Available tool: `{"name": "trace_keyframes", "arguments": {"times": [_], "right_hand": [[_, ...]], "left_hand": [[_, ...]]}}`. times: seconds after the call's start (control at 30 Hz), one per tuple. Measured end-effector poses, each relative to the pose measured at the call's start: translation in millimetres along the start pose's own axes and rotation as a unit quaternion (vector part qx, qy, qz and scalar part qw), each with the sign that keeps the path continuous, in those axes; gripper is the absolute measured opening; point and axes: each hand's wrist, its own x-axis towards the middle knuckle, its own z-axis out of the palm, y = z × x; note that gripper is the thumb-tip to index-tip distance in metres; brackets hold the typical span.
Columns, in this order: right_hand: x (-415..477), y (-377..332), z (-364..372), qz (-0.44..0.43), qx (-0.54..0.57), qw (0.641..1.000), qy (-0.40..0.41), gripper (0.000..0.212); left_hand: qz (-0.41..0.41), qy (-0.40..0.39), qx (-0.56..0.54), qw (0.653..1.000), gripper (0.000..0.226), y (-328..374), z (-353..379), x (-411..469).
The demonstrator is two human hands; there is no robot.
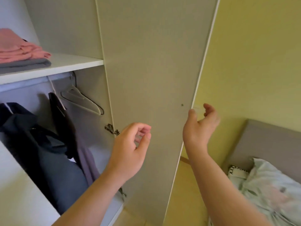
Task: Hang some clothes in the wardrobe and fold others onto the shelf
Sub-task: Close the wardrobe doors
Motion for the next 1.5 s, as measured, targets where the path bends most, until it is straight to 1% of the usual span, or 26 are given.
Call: {"name": "trace_keyframes", "arguments": {"times": [0.03, 0.1, 0.17, 0.23, 0.27, 0.33, 0.4, 0.5, 0.57, 0.67, 0.7, 0.83, 0.9, 0.93, 1.0, 1.07, 1.1, 1.17, 1.23, 1.3, 1.33, 1.37, 1.43, 1.5], "right_hand": [[13.6, 0.6, -4.8, 0.004, -0.004, 1.0, -0.02, 0.047], [35.0, -0.2, -7.8, 0.011, 0.001, 0.994, -0.11, 0.057], [50.0, -1.7, -5.5, 0.013, 0.007, 0.978, -0.21, 0.058], [58.9, -2.3, -3.7, 0.0, -0.005, 0.965, -0.263, 0.053], [60.2, -1.5, -4.6, -0.012, -0.017, 0.963, -0.268, 0.047], [55.6, -1.6, -10.5, -0.038, -0.041, 0.965, -0.255, 0.036], [49.6, 0.6, -18.8, -0.069, -0.06, 0.963, -0.253, 0.028], [31.4, -3.3, -27.9, -0.105, -0.041, 0.955, -0.273, 0.019], [14.2, -7.1, -29.9, -0.131, -0.021, 0.946, -0.297, 0.016], [-11.6, -15.8, -28.8, -0.179, 0.005, 0.922, -0.343, 0.008], [-18.8, -17.4, -26.2, -0.192, 0.012, 0.912, -0.362, 0.008], [-47.5, -28.3, -9.4, -0.238, 0.034, 0.861, -0.448, 0.024], [-63.3, -35.7, 3.3, -0.272, 0.048, 0.839, -0.47, 0.025], [-71.6, -39.9, 10.9, -0.29, 0.052, 0.826, -0.48, 0.024], [-87.3, -48.2, 27.8, -0.324, 0.06, 0.796, -0.508, 0.024], [-103.8, -57.0, 47.3, -0.351, 0.069, 0.77, -0.529, 0.03], [-106.6, -59.2, 53.1, -0.353, 0.069, 0.77, -0.528, 0.035], [-122.6, -70.8, 72.7, -0.341, 0.074, 0.768, -0.537, 0.042], [-135.8, -82.8, 89.8, -0.346, 0.054, 0.761, -0.546, 0.044], [-145.6, -93.5, 104.5, -0.37, 0.011, 0.746, -0.554, 0.046], [-149.7, -98.1, 111.1, -0.38, -0.014, 0.736, -0.561, 0.048], [-153.0, -102.0, 117.1, -0.391, -0.04, 0.724, -0.567, 0.05], [-158.9, -109.6, 128.2, -0.421, -0.089, 0.7, -0.57, 0.053], [-164.6, -118.3, 139.1, -0.446, -0.122, 0.682, -0.566, 0.056]], "left_hand": [[-0.023, -0.01, -0.023, 0.999, 0.012, 1.1, 9.8, 4.5], [-0.058, -0.029, -0.053, 0.996, 0.012, -1.4, 27.2, 12.6], [-0.084, -0.044, -0.068, 0.993, 0.016, -3.1, 40.4, 19.4], [-0.093, -0.049, -0.073, 0.992, 0.021, -3.7, 49.9, 23.2], [-0.093, -0.052, -0.07, 0.992, 0.024, -3.2, 53.4, 24.3], [-0.097, -0.054, -0.064, 0.992, 0.029, -1.8, 56.7, 27.2], [-0.109, -0.049, -0.066, 0.991, 0.031, 2.9, 57.7, 30.6], [-0.106, -0.041, -0.078, 0.99, 0.034, 15.5, 54.0, 30.4], [-0.087, -0.012, -0.07, 0.994, 0.033, 23.9, 45.7, 24.9], [-0.071, 0.074, -0.062, 0.993, 0.03, 30.0, 22.3, 9.3], [-0.072, 0.092, -0.073, 0.991, 0.029, 31.9, 12.4, 3.8], [-0.084, 0.135, -0.066, 0.985, 0.023, 32.3, -33.7, -13.9], [-0.096, 0.181, -0.051, 0.977, 0.032, 27.9, -57.0, -19.8], [-0.098, 0.205, -0.035, 0.973, 0.032, 23.8, -68.1, -22.5], [-0.096, 0.232, 0.003, 0.968, 0.017, 18.8, -87.1, -28.1], [-0.097, 0.241, 0.016, 0.965, 0.006, 13.8, -105.3, -32.9], [-0.102, 0.236, 0.01, 0.966, 0.006, 11.8, -108.1, -31.7], [-0.113, 0.25, 0.026, 0.961, 0.009, 2.8, -127.8, -34.5], [-0.115, 0.254, 0.058, 0.959, 0.011, -8.1, -144.9, -34.9], [-0.104, 0.255, 0.092, 0.957, 0.011, -17.9, -158.5, -37.5], [-0.09, 0.262, 0.134, 0.952, 0.018, -22.7, -165.2, -39.9], [-0.07, 0.271, 0.194, 0.94, 0.029, -28.2, -171.8, -42.4], [-0.024, 0.268, 0.339, 0.901, 0.048, -40.9, -186.3, -47.8], [0.026, 0.255, 0.436, 0.863, 0.049, -53.9, -200.5, -52.8]]}}
